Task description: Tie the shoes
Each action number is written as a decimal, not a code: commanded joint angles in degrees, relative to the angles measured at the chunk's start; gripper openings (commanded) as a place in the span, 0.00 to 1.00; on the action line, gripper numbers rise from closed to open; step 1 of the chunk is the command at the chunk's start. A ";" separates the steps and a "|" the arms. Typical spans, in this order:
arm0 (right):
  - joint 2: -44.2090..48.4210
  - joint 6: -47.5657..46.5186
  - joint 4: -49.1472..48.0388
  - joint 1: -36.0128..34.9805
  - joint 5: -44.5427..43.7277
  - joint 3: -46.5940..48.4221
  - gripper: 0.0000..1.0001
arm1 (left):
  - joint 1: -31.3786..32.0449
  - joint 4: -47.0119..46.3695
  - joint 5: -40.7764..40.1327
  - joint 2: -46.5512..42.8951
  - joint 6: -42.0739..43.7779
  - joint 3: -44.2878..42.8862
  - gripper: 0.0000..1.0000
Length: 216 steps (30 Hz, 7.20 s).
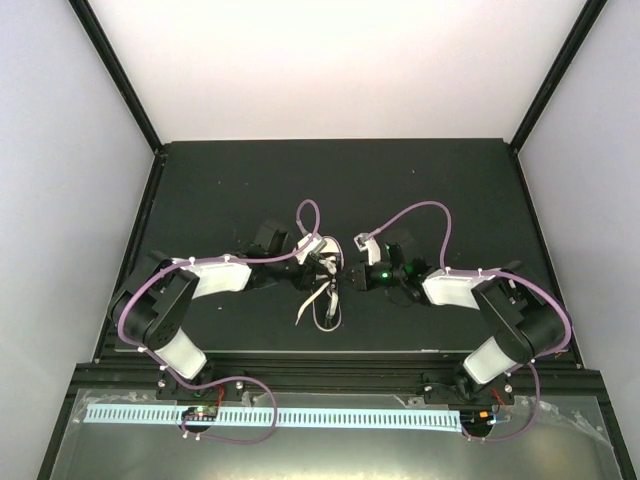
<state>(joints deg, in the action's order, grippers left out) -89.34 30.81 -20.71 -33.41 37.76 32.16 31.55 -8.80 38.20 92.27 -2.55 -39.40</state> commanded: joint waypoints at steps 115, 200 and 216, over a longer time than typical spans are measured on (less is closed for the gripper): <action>-0.92 12.71 -13.76 -2.01 -7.88 -2.57 0.31 | -2.33 -28.39 5.11 3.88 -37.30 8.65 0.24; 15.43 10.28 0.44 -1.88 -24.19 -12.22 0.02 | -4.43 -17.27 -8.01 -7.57 -34.95 17.69 0.02; 11.30 11.54 -4.13 -1.91 -23.96 -15.37 0.02 | -6.22 -18.27 -7.43 -7.26 -35.67 22.23 0.02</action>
<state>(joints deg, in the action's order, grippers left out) -77.06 42.50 -25.30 -36.16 17.19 18.72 27.51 -29.02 33.78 84.12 -38.41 -19.05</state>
